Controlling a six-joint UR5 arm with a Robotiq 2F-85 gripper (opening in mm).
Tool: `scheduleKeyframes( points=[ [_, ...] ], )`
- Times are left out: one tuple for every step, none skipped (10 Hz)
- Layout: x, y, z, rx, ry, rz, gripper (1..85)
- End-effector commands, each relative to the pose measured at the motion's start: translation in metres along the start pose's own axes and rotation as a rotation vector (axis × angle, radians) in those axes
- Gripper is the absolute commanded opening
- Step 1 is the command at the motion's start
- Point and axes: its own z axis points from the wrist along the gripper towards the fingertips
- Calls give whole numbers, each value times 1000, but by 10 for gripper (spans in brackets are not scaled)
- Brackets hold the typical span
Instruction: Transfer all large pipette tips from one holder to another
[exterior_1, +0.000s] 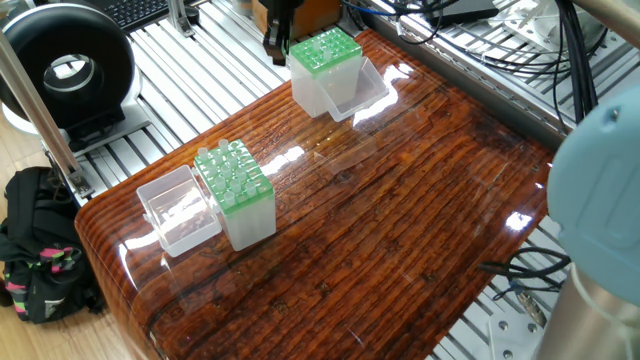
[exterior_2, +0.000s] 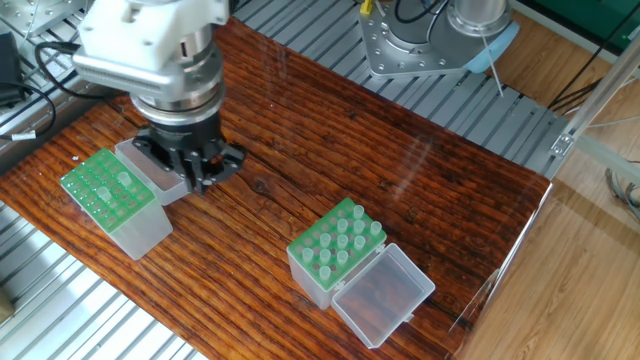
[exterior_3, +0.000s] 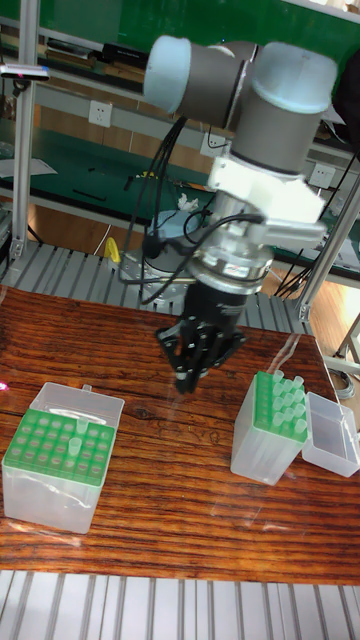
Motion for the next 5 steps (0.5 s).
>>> scheduleKeyframes(
  points=[
    [16,-39,23,-5,12,-5,180],
    [22,-55,32,-5,12,-22,183],
    [29,-70,42,11,8,-35,187],
    [36,-83,49,33,6,-50,187],
    [43,-93,51,41,7,-65,187]
  ],
)
